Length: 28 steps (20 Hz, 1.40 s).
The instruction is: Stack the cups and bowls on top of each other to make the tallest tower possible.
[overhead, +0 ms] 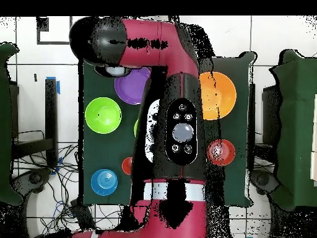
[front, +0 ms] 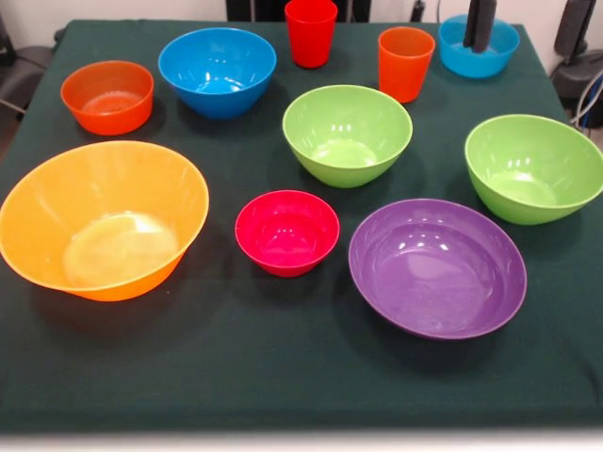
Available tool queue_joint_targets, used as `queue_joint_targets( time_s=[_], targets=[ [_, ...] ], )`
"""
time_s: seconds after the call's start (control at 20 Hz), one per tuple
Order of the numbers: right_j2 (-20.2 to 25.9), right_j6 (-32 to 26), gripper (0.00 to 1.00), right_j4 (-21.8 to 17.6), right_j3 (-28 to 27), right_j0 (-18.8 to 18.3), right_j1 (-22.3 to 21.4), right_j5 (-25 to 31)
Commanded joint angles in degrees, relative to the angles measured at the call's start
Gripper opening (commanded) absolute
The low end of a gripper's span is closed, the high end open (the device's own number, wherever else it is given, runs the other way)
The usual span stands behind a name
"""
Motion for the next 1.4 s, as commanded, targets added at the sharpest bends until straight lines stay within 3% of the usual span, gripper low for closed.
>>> queue_joint_targets(
  time_s=[0.05, 1.4],
  targets=[
    [6.14, -6.38, 1.00, -2.67, 2.05, -1.20, 4.48, -2.79],
    [6.44, -7.44, 1.00, -2.51, 3.39, -2.56, 5.30, -4.35]
  ],
)
